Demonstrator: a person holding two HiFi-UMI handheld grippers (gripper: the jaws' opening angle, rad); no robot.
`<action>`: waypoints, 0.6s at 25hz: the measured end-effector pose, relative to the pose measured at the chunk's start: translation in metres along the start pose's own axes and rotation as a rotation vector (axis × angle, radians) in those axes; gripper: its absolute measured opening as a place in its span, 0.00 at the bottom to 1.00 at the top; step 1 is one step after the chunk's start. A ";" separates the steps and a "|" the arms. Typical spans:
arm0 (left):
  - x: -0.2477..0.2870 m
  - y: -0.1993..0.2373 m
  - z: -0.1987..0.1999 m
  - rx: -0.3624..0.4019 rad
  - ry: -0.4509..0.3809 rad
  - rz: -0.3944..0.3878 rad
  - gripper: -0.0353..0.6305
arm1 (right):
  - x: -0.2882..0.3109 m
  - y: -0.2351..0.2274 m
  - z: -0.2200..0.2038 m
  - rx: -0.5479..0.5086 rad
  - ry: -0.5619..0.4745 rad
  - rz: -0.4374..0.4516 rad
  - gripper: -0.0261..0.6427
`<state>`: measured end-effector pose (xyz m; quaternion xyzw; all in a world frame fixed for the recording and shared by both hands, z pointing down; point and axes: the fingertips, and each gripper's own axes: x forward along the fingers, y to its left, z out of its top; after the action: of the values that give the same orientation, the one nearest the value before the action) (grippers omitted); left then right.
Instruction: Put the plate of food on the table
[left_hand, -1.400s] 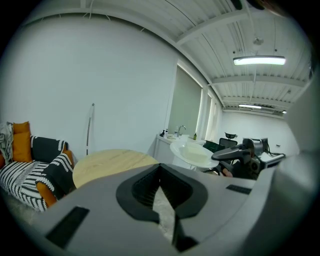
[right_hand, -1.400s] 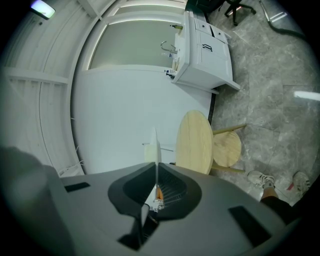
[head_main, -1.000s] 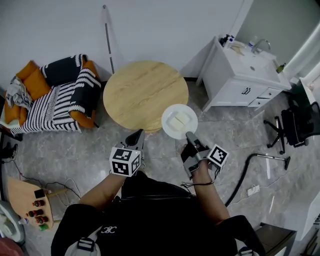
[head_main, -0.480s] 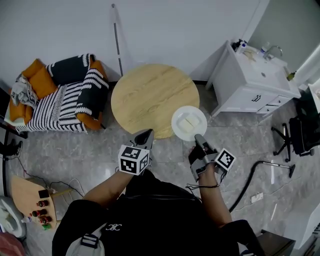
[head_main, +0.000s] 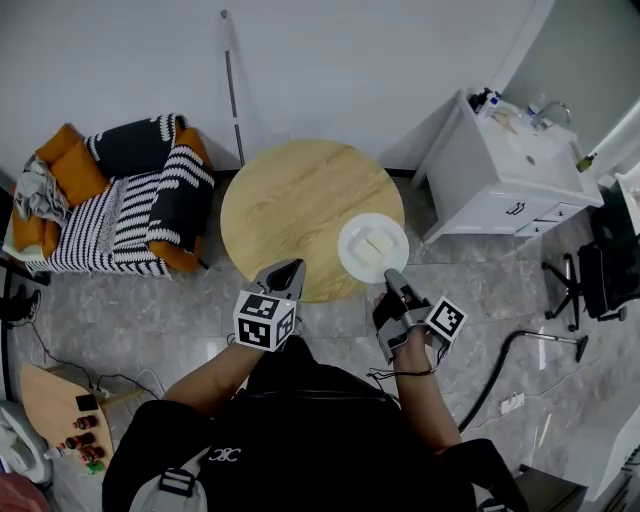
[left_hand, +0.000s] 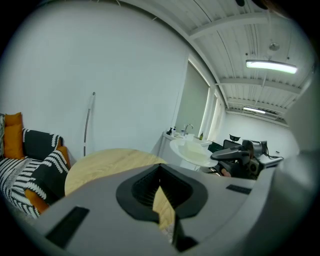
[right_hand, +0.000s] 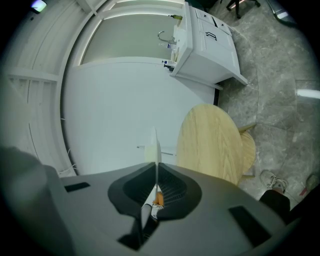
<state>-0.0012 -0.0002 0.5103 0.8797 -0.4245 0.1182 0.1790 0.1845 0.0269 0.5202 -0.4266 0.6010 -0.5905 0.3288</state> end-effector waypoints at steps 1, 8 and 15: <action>0.004 0.005 0.002 -0.001 0.001 -0.001 0.06 | 0.006 -0.001 0.001 0.000 0.002 -0.003 0.07; 0.031 0.039 0.019 -0.007 0.012 -0.011 0.06 | 0.050 0.000 0.010 -0.004 0.007 -0.017 0.07; 0.049 0.064 0.039 0.004 0.037 -0.035 0.06 | 0.087 0.013 0.015 0.009 -0.009 -0.019 0.07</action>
<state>-0.0199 -0.0879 0.5067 0.8849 -0.4056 0.1321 0.1871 0.1597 -0.0586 0.5154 -0.4333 0.5927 -0.5944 0.3279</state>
